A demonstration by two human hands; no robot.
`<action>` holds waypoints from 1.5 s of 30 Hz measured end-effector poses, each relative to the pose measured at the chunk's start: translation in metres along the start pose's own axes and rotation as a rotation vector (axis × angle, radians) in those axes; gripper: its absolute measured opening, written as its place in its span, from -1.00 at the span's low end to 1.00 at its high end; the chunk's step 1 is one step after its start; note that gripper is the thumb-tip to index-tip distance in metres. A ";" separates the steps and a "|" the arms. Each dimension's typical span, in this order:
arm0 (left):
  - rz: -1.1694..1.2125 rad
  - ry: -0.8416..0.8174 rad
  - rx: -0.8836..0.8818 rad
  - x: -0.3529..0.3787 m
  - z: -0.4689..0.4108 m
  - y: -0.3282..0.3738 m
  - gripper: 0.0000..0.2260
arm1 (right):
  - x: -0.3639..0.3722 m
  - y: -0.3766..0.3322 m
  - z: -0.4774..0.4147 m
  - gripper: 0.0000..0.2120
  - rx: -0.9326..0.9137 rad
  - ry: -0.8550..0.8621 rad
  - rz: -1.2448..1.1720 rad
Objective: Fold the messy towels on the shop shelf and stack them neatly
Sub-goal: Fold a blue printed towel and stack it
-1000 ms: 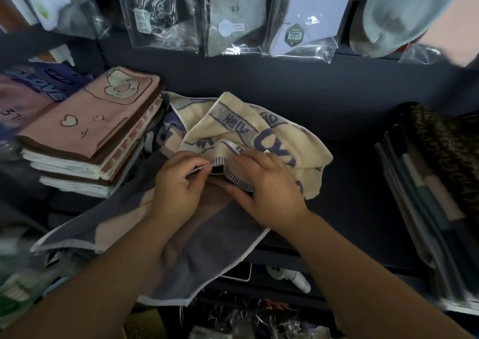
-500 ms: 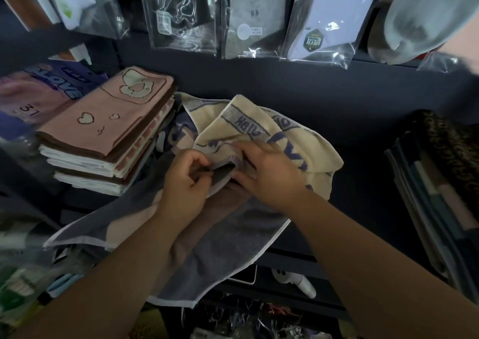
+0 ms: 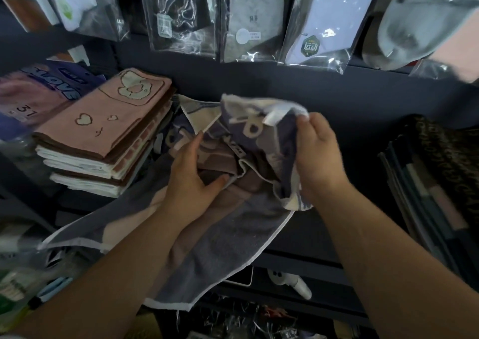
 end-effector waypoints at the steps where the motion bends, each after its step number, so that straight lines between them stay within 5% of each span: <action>1: -0.025 -0.006 0.008 0.002 -0.003 0.002 -0.14 | -0.013 -0.003 0.000 -0.69 0.002 0.032 -0.024; 8: -0.099 -0.031 0.160 0.016 -0.020 0.063 -0.16 | -0.100 -0.006 0.016 -0.69 0.058 0.155 0.034; 13: -0.409 -0.094 0.264 0.033 -0.047 0.089 -0.67 | -0.154 0.017 0.032 -0.62 0.124 0.320 0.101; 18: -0.525 -0.163 0.269 0.035 -0.064 0.056 -0.73 | -0.192 0.049 0.045 -0.76 0.281 0.436 0.052; 20: -0.429 -0.117 0.266 0.027 -0.067 0.056 -0.74 | -0.193 0.056 0.042 -0.79 0.284 0.418 0.137; 22: -0.352 -0.066 0.242 0.019 -0.066 0.067 -0.74 | -0.182 0.053 0.038 -0.58 0.241 0.335 0.379; 24: -0.311 -0.036 0.278 0.014 -0.064 0.091 -0.74 | -0.156 0.039 0.031 -0.32 0.060 0.173 0.736; 26: -0.253 -0.076 0.361 0.015 -0.058 0.122 -0.77 | -0.118 0.024 0.030 -0.28 -0.145 -0.012 0.906; 31: -0.273 -0.160 0.628 0.020 -0.029 0.192 -0.80 | -0.029 -0.001 0.038 -0.36 -0.439 -0.475 0.708; 35: -0.237 -0.208 0.606 0.019 -0.021 0.189 -0.80 | -0.035 -0.015 0.033 -0.87 -0.452 -0.374 0.557; 39: -0.338 -0.291 0.390 0.020 -0.026 0.125 -0.82 | -0.081 -0.017 0.019 -0.83 -0.363 -0.170 0.477; 42: -0.487 -0.278 0.421 0.014 -0.022 0.098 -0.78 | -0.117 -0.024 0.008 -0.75 -0.302 -0.016 0.526; 45: -0.601 -0.200 0.357 0.006 -0.022 0.090 -0.43 | -0.119 -0.029 0.006 -0.69 -0.289 -0.100 0.527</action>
Point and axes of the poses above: each hand's wrist, its own z-axis away from the middle knuckle, its own x-axis out of the palm, y = z × x, the point moved 9 cm from there along -z, towards the middle knuckle, and after that the axes turned 4 degrees about -y, right-handed, at the moved point
